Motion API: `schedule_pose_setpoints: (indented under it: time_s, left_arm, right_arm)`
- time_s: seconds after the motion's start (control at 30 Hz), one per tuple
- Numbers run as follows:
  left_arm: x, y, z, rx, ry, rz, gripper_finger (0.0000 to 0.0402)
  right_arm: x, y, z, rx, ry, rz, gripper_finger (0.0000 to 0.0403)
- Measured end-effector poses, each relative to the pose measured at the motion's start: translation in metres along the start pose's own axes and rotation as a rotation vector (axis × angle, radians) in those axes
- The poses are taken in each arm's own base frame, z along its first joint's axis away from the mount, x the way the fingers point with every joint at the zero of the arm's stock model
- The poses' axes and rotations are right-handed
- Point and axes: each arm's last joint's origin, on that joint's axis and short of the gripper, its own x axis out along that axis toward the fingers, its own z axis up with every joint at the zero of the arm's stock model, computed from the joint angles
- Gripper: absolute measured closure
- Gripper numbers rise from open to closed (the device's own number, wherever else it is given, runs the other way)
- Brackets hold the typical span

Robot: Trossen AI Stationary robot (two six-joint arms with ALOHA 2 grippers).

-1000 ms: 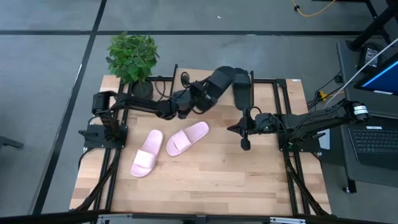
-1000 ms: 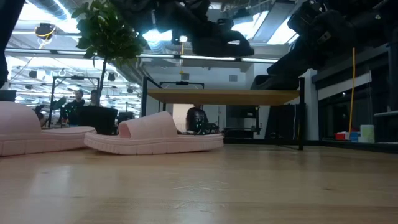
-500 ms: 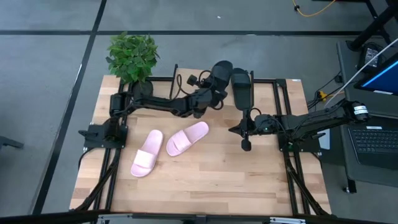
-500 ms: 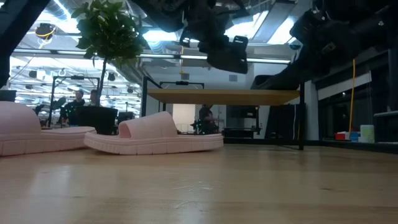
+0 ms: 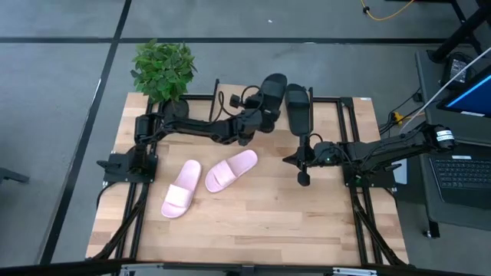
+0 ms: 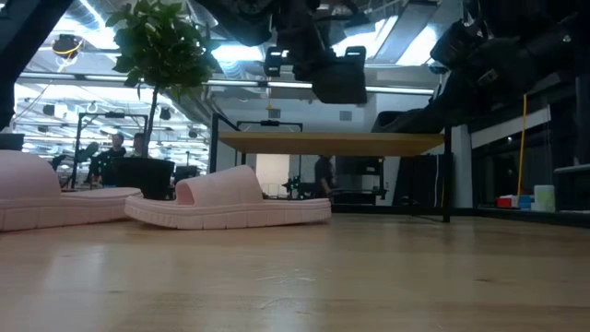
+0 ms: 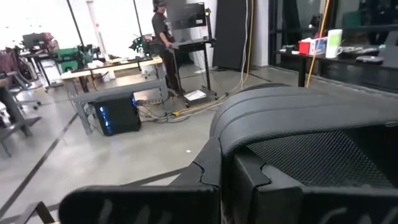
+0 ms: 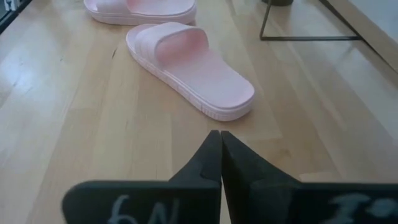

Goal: Pick and place slides into the shelf
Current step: Put the black slide on the shelf

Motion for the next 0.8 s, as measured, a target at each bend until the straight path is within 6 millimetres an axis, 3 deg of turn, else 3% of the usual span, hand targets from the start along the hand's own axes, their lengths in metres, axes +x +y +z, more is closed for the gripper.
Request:
schedule_pose_setpoints:
  time_s: [0.8]
  left_arm:
    - [0.001,-0.002,-0.019,-0.091,0.051,0.033,0.0401]
  right_arm:
    - [0.000,0.000,0.001,0.002,-0.013,-0.002,0.0400]
